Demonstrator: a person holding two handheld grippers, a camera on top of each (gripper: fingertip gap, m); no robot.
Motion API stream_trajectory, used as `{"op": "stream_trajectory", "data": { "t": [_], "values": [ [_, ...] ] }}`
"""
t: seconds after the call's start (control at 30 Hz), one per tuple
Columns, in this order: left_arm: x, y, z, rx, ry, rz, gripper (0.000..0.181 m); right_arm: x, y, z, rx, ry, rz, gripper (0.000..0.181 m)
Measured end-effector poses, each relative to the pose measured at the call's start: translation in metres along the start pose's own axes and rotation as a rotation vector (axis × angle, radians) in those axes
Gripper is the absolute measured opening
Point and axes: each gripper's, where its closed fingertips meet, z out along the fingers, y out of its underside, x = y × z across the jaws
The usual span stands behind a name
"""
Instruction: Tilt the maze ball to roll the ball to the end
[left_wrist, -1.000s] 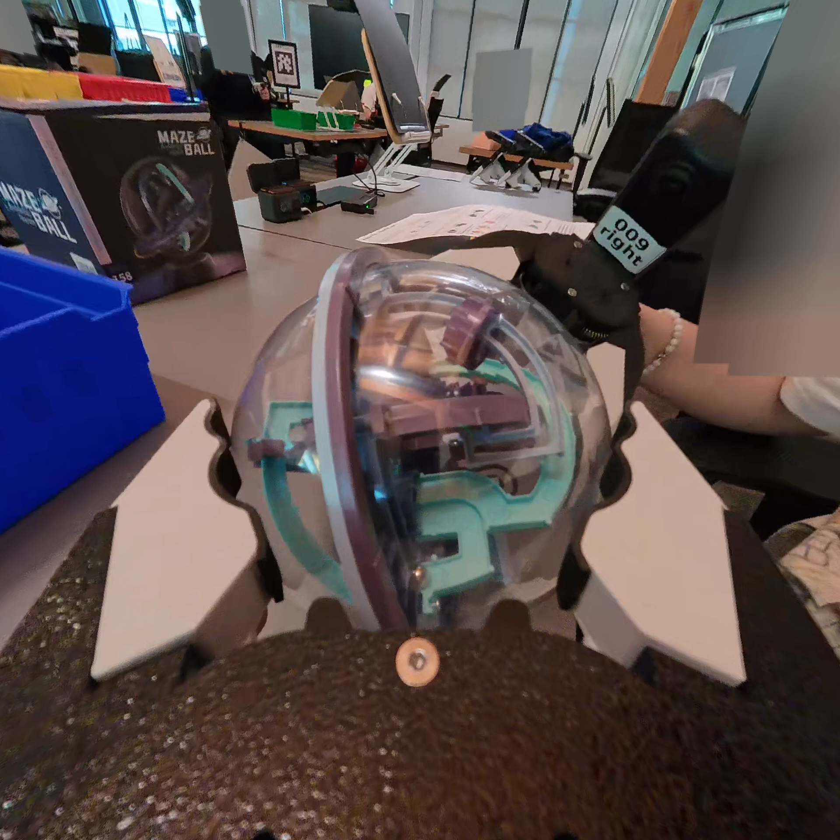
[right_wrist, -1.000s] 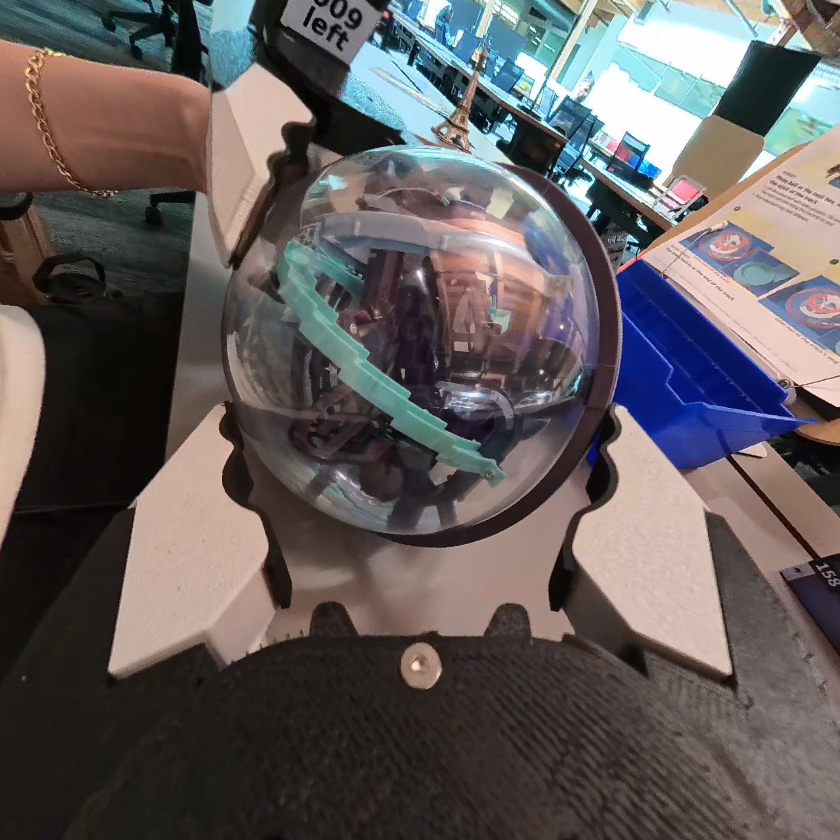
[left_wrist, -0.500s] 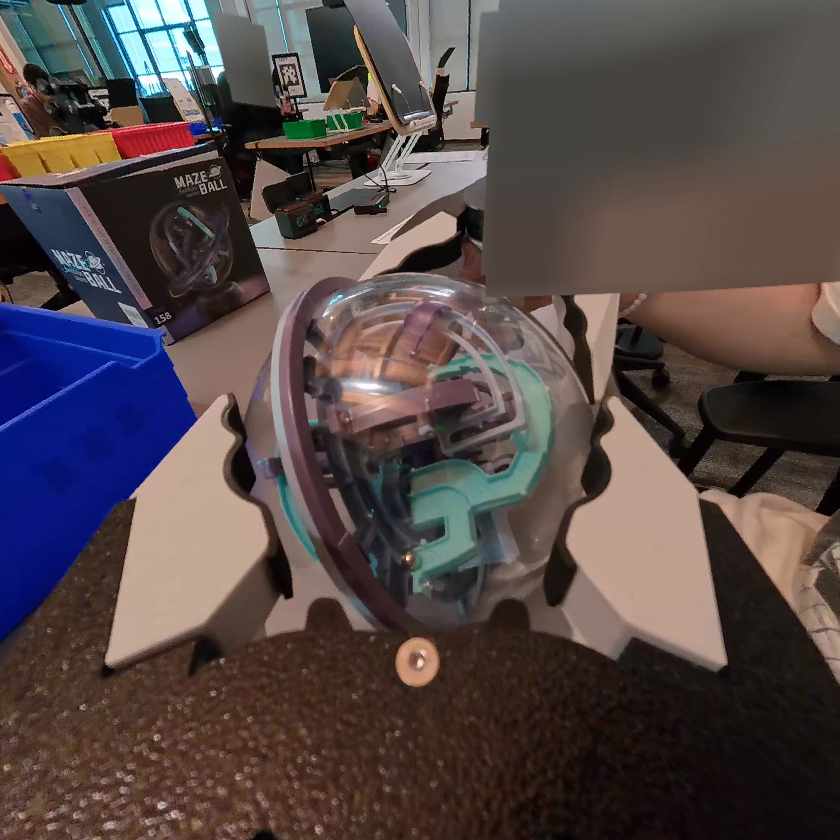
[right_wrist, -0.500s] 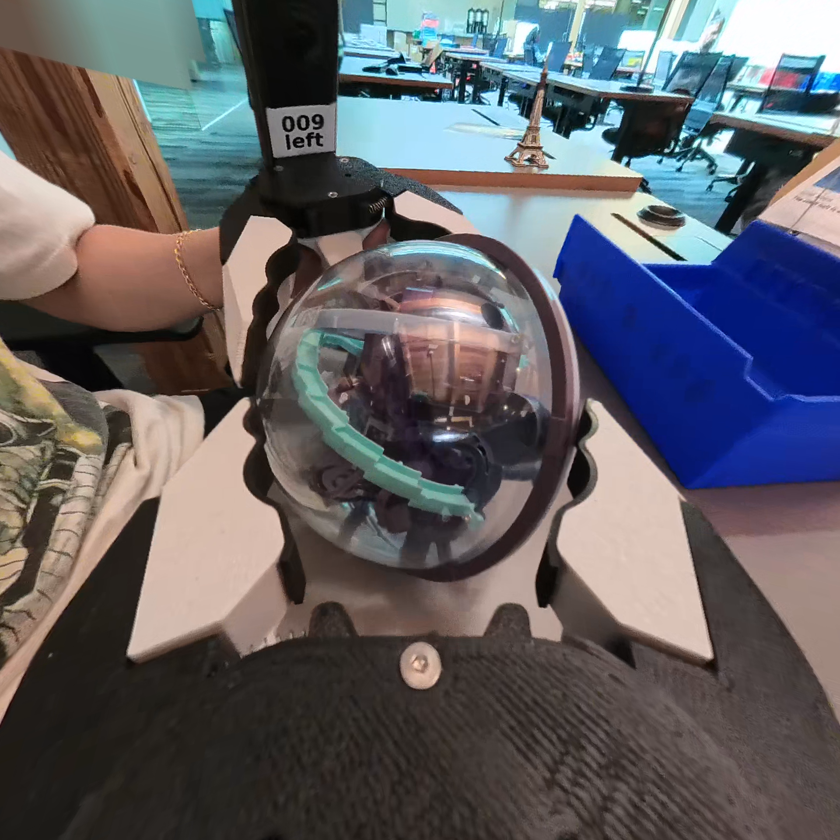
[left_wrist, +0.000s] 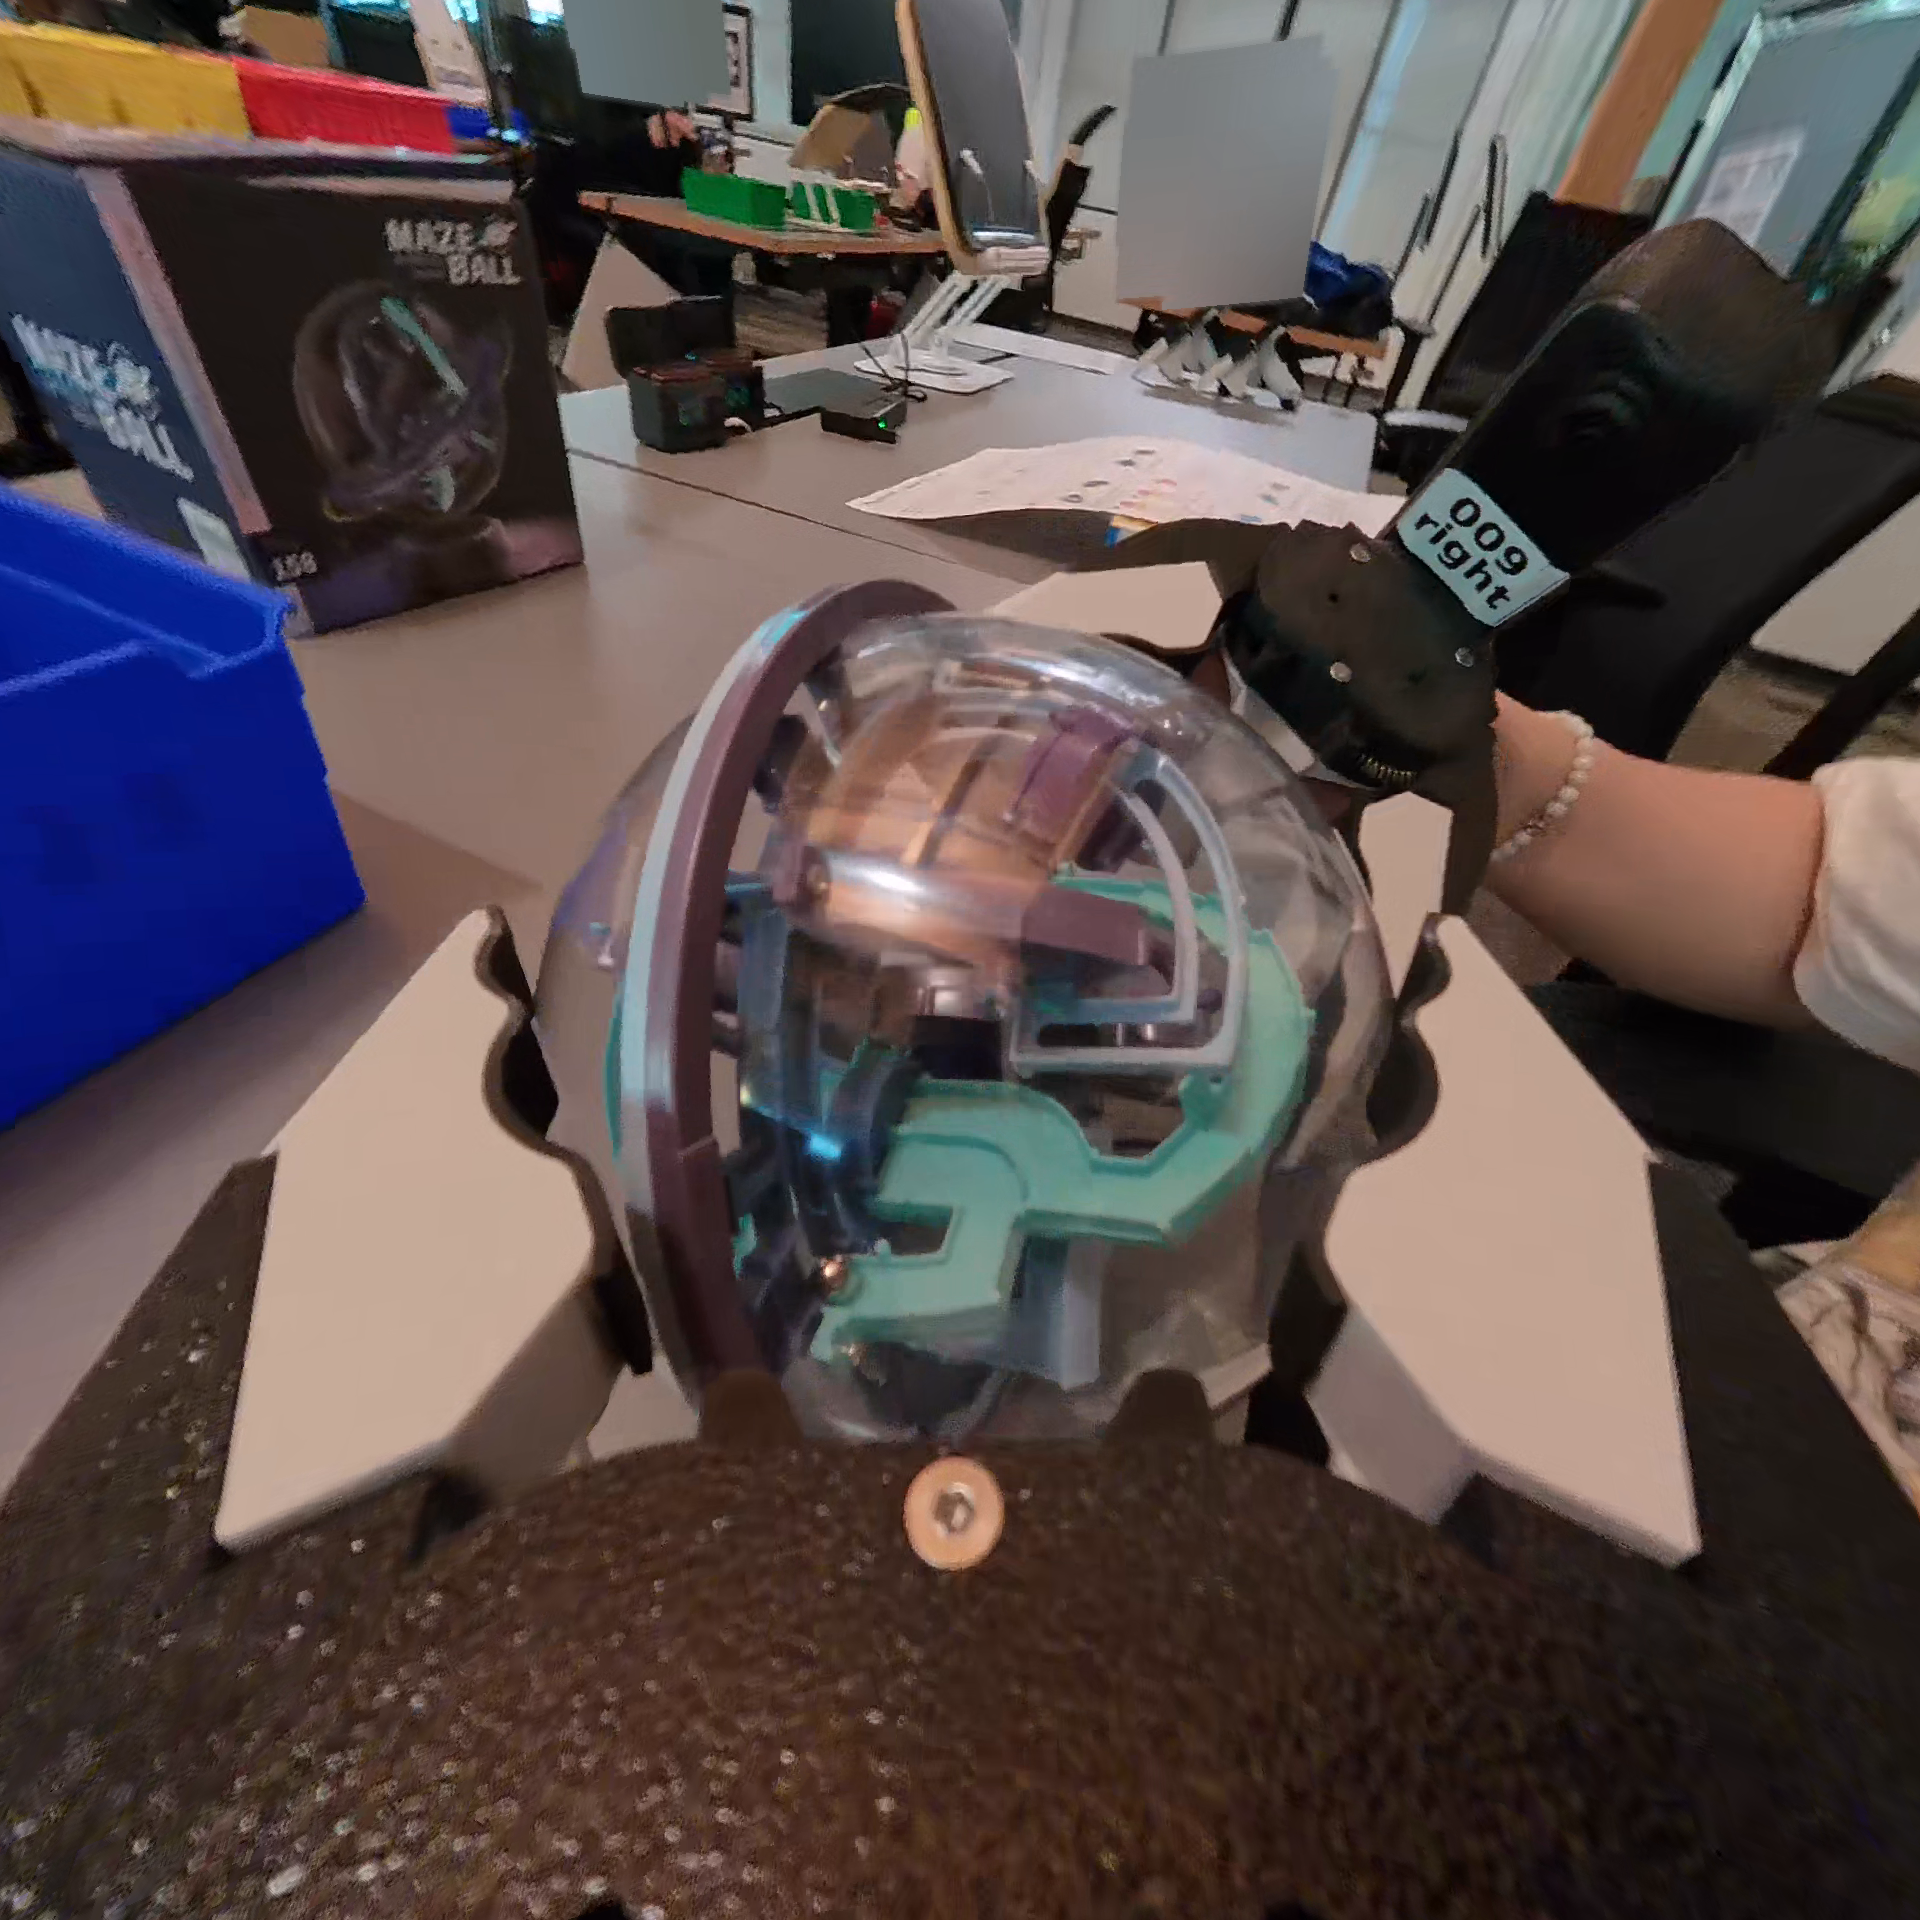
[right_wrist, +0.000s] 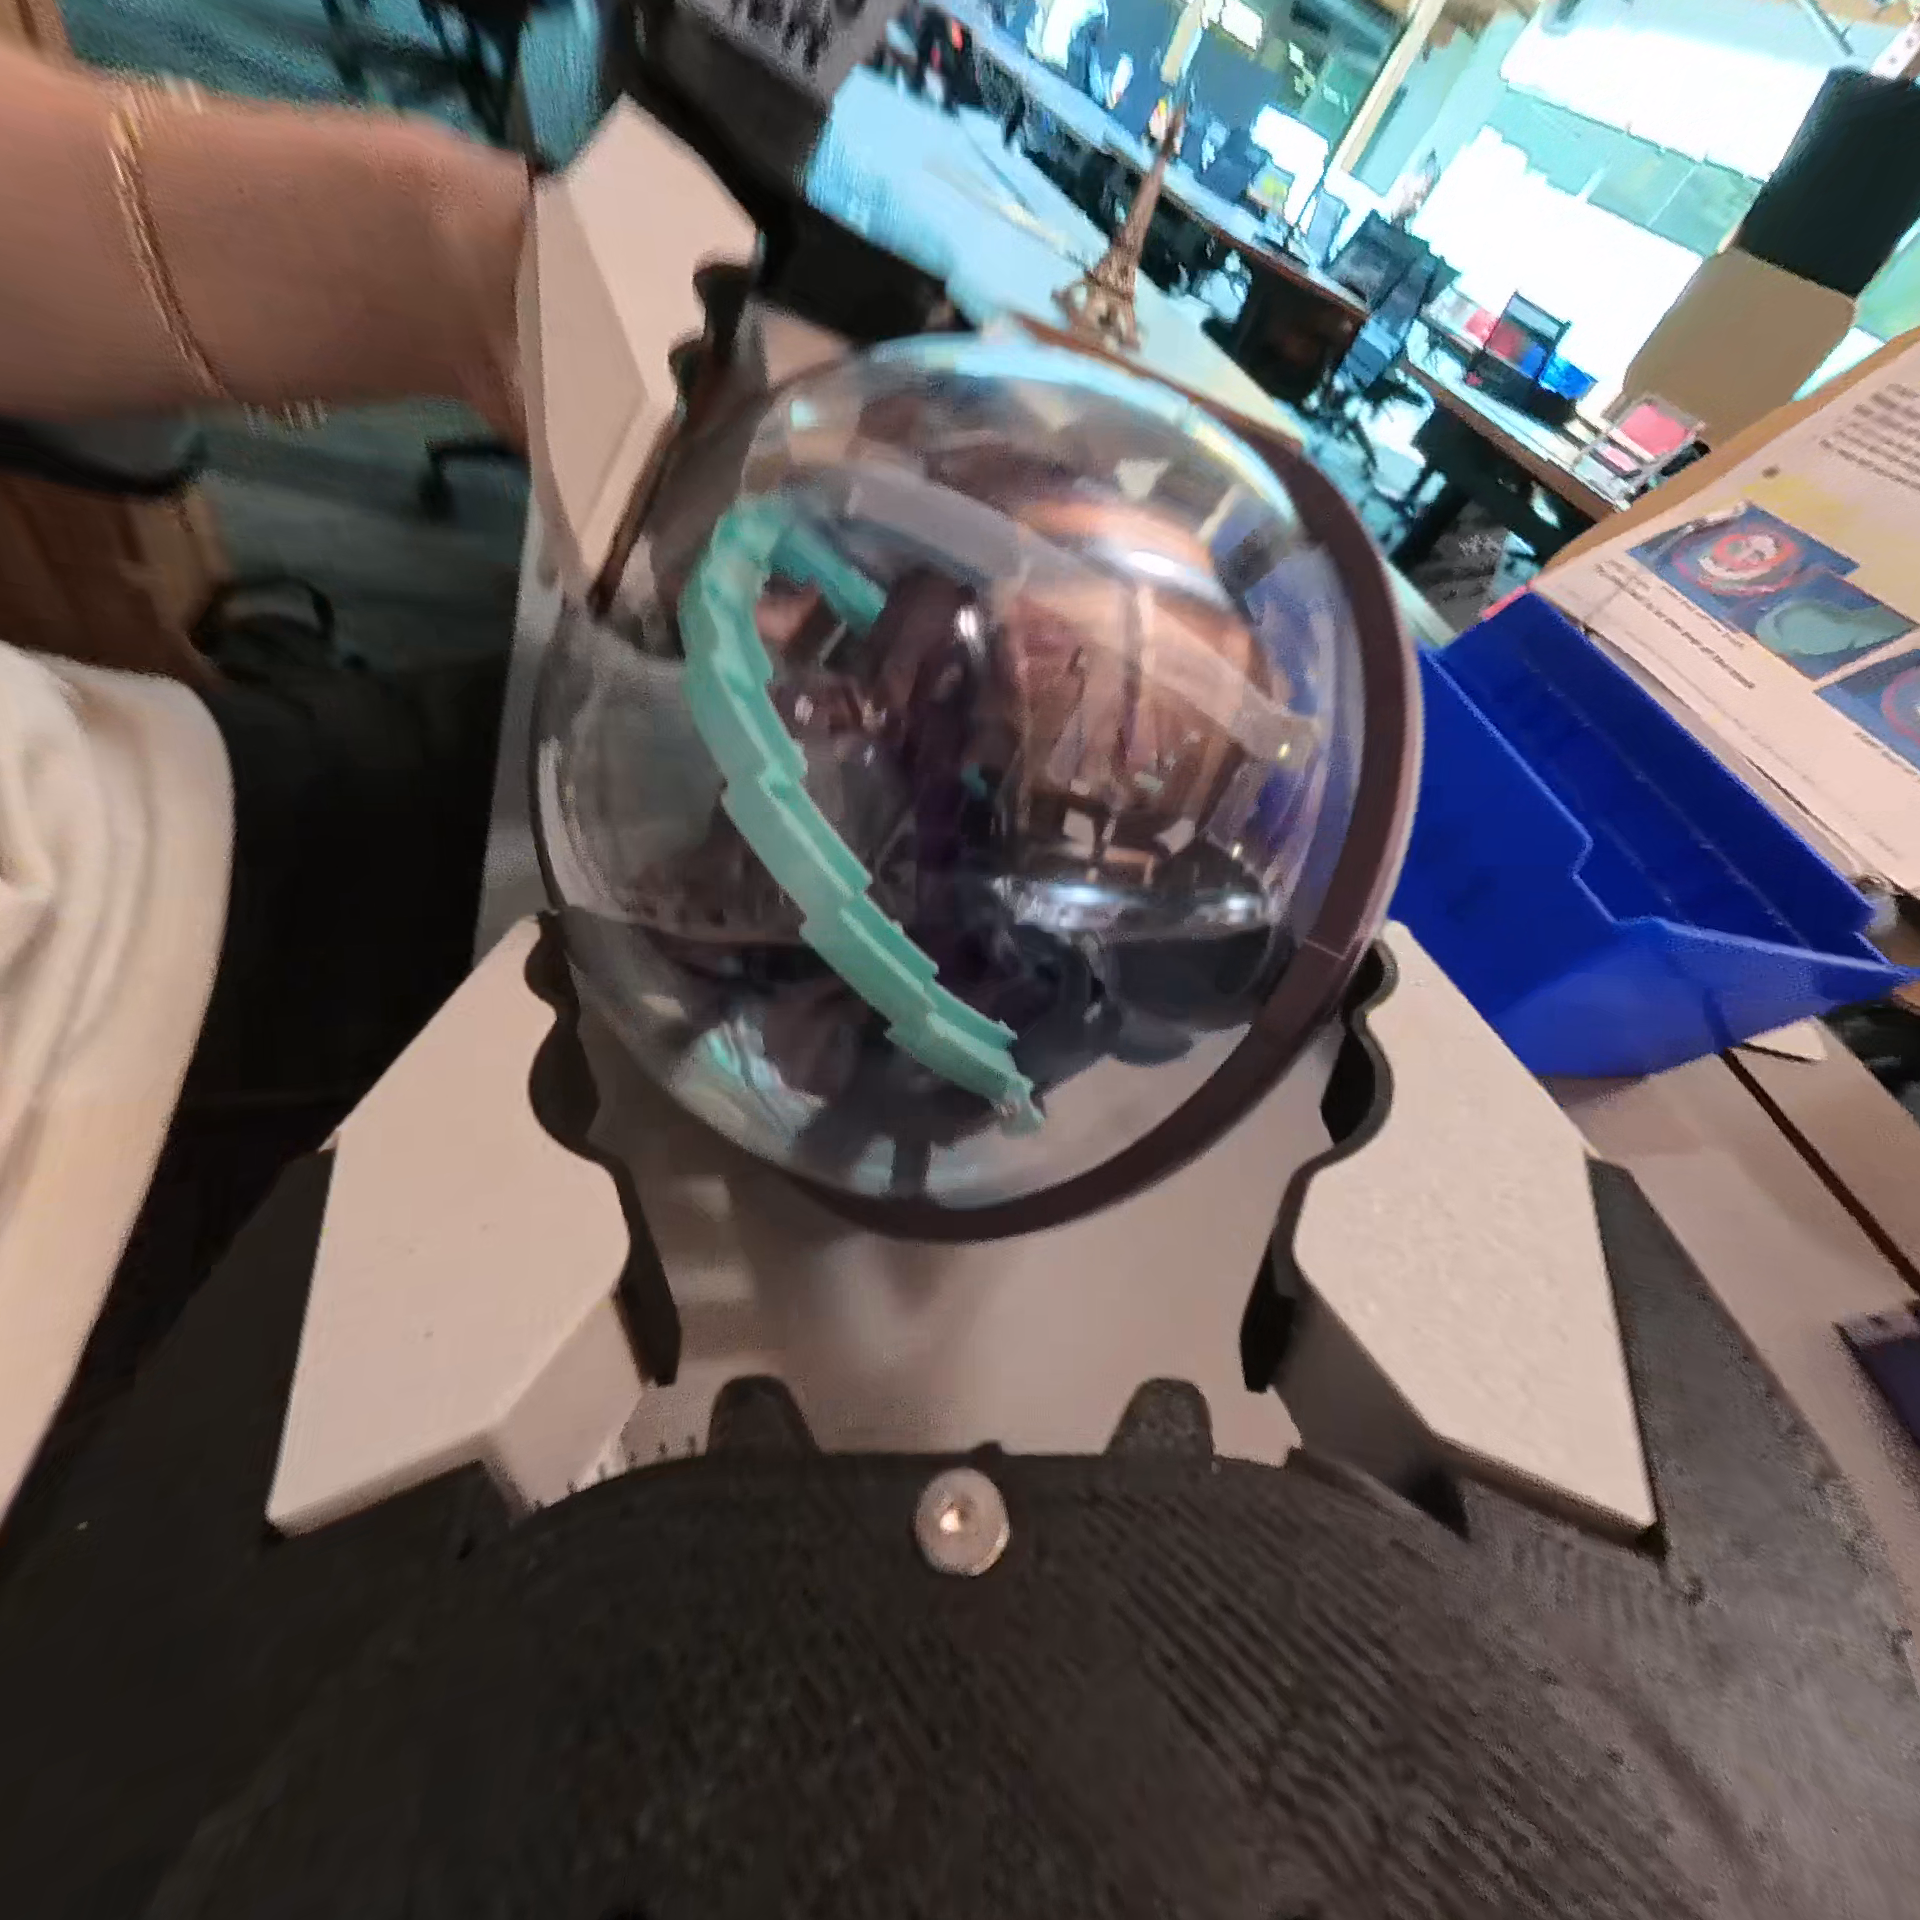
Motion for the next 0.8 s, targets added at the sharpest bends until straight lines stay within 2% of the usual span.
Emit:
{"op": "stream_trajectory", "data": {
  "t": [0.1,0.23,0.33,0.43,0.5,0.6,0.8],
  "values": [
    [0.007,-0.006,0.003,-0.02,0.045,0.107,0.149,-0.006,0.011,-0.009,-0.057,0.013,-0.036,0.145],
    [0.018,-0.01,0.007,-0.035,0.119,0.226,0.143,-0.01,-0.004,-0.028,0.042,-0.07,0.089,0.14],
    [0.022,-0.008,0.012,-0.063,0.146,0.332,0.143,0.008,-0.028,-0.04,0.162,-0.064,0.185,0.138],
    [0.024,-0.008,0.017,-0.075,0.161,0.384,0.144,0.024,-0.027,-0.035,0.131,-0.087,0.236,0.133],
    [0.016,-0.008,0.021,-0.076,0.114,0.351,0.145,0.02,-0.021,-0.023,0.076,-0.138,0.24,0.131],
    [0.0,-0.002,0.023,-0.098,0.016,0.168,0.154,0.021,-0.01,-0.009,-0.005,-0.085,0.117,0.144],
    [-0.009,0.013,0.009,-0.065,-0.045,-0.198,0.157,0.017,-0.012,-0.002,0.008,-0.027,0.048,0.146]
  ]
}}
